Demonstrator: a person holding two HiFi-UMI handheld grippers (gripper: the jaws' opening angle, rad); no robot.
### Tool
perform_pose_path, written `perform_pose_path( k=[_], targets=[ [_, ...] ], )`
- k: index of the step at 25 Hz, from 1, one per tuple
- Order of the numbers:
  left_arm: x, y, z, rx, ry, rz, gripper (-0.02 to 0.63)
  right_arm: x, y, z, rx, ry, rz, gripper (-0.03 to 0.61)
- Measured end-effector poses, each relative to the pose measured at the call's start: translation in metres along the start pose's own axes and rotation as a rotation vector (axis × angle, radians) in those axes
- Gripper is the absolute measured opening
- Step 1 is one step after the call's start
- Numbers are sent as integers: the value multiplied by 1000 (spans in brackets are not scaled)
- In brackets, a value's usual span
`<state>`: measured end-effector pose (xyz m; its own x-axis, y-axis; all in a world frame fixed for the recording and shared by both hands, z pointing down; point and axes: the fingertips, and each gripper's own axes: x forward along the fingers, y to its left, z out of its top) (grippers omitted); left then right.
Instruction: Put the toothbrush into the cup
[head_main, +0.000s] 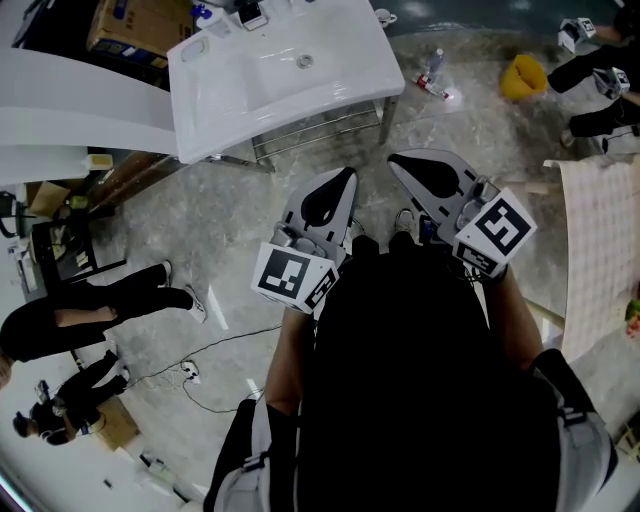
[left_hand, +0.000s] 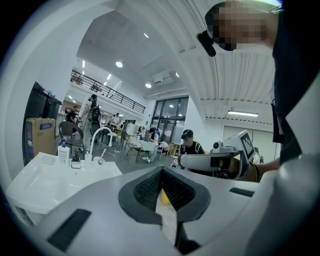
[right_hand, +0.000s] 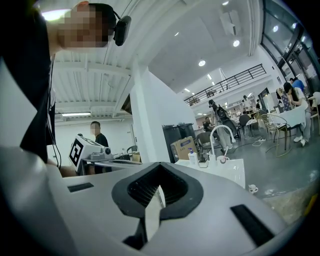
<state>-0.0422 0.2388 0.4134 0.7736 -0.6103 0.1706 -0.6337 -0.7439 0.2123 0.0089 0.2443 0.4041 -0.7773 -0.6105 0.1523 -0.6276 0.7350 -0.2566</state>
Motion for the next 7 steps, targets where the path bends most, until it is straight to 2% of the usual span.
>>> perform_pose_path(
  k=[7],
  targets=[
    [-3,2,-3,-3,6,18,9,-3,5,0,-29,8,-2,11]
  ],
)
